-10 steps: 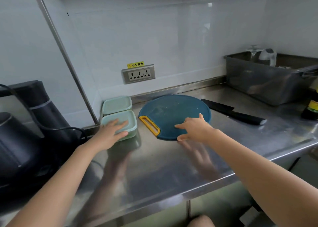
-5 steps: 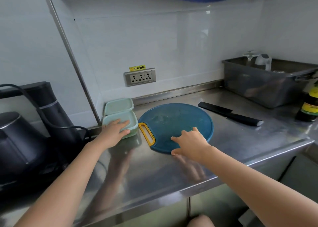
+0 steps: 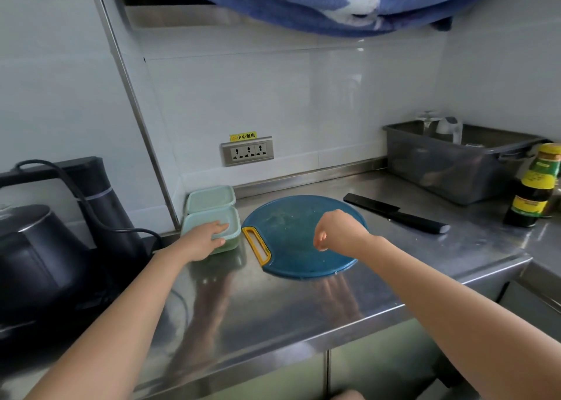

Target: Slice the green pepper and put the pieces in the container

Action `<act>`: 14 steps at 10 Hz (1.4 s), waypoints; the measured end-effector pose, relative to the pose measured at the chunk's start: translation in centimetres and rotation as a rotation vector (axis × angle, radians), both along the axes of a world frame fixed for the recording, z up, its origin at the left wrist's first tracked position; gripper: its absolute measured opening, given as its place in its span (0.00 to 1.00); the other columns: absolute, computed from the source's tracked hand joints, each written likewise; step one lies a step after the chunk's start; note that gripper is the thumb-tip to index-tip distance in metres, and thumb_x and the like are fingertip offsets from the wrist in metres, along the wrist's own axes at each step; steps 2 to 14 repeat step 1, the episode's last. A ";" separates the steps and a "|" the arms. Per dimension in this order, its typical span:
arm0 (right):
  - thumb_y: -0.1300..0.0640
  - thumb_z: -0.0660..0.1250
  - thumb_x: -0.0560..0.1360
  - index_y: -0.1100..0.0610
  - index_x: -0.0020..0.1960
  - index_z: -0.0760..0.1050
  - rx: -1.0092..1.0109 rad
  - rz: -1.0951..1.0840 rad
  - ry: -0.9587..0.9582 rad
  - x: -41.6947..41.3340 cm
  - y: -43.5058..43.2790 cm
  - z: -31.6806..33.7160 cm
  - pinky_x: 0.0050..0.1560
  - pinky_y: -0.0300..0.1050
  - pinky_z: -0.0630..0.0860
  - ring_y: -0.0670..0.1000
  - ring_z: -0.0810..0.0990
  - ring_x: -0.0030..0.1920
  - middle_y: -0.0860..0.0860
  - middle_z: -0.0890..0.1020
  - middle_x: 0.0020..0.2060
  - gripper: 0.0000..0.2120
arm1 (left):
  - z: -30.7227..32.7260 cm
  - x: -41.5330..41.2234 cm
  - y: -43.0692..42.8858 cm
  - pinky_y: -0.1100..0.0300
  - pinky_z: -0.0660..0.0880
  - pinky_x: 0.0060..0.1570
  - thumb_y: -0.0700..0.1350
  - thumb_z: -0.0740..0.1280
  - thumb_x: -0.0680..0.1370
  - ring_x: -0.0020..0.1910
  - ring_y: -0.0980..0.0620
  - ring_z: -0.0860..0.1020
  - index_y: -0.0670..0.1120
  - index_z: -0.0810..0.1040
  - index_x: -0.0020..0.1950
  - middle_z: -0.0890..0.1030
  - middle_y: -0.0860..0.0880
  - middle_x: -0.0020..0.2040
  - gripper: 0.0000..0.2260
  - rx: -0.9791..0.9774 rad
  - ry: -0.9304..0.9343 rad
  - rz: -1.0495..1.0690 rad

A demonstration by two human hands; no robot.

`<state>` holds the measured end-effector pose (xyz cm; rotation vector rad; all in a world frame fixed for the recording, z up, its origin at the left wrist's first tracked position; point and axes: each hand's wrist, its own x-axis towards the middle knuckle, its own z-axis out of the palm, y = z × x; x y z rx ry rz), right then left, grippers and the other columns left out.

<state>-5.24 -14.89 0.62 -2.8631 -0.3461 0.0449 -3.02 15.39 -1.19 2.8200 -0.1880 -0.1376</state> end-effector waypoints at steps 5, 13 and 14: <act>0.60 0.64 0.71 0.63 0.32 0.68 0.077 -0.017 -0.055 0.2 -0.1 0.9 0.33 0.43 0.64 0.56 0.63 0.31 0.56 0.67 0.29 0.11 | 0.6 0.1 -0.1 0.57 0.56 0.71 0.47 0.64 0.79 0.74 0.47 0.61 0.49 0.61 0.75 0.61 0.46 0.75 0.25 -0.044 -0.031 0.041; 0.60 0.64 0.71 0.63 0.32 0.68 0.077 -0.017 -0.055 0.2 -0.1 0.9 0.33 0.43 0.64 0.56 0.63 0.31 0.56 0.67 0.29 0.11 | 0.6 0.1 -0.1 0.57 0.56 0.71 0.47 0.64 0.79 0.74 0.47 0.61 0.49 0.61 0.75 0.61 0.46 0.75 0.25 -0.044 -0.031 0.041; 0.60 0.64 0.71 0.63 0.32 0.68 0.077 -0.017 -0.055 0.2 -0.1 0.9 0.33 0.43 0.64 0.56 0.63 0.31 0.56 0.67 0.29 0.11 | 0.6 0.1 -0.1 0.57 0.56 0.71 0.47 0.64 0.79 0.74 0.47 0.61 0.49 0.61 0.75 0.61 0.46 0.75 0.25 -0.044 -0.031 0.041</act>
